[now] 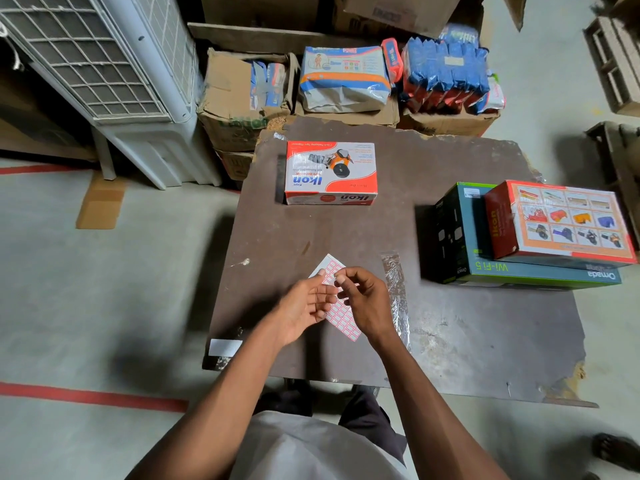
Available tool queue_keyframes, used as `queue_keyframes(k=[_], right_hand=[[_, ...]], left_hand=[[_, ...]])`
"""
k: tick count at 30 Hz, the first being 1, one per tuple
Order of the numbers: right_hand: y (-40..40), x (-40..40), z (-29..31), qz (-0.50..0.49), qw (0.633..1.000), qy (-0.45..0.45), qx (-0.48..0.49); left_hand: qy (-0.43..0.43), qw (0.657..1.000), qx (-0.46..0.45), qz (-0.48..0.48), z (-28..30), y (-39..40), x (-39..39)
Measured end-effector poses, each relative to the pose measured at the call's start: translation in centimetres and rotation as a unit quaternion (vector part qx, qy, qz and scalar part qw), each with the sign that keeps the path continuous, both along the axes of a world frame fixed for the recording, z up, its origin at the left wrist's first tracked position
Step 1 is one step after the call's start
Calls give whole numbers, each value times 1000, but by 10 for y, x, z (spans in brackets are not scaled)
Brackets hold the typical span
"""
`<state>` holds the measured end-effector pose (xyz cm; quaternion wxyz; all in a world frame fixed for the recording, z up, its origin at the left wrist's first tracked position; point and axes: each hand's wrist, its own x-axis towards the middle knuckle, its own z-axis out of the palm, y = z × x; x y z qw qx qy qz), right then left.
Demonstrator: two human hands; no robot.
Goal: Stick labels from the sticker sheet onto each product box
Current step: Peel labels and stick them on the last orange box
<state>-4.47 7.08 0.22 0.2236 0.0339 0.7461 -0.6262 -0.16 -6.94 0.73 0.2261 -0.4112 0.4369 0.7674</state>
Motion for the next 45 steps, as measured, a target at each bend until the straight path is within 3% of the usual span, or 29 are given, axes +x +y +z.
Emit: queue_keyframes(k=[6, 11, 16, 21, 29, 34, 38, 45], right_hand=[[-4, -2, 5, 10, 1000, 16, -12], [-4, -3, 2, 1, 1000, 23, 10], [-5, -5, 2, -20, 1000, -15, 16], [-12, -10, 9, 11, 998, -63, 20], [-21, -26, 6, 16, 997, -45, 68], [-27, -46, -2, 55, 991, -4, 122], [-41, -72, 2, 60, 990, 12, 126], [-56, -138, -4, -9, 993, -9, 117]], left_hand=[[10, 998, 38, 49, 1, -4, -5], [93, 991, -86, 35, -6, -7, -7], [129, 963, -236, 7, -17, -14, -10], [150, 951, -269, -25, -16, -18, -15], [152, 941, -296, -64, -22, -28, -24], [143, 907, -383, -100, -29, -44, -46], [144, 891, -424, -73, -25, -52, -75], [118, 902, -415, 27, -46, -79, -129]])
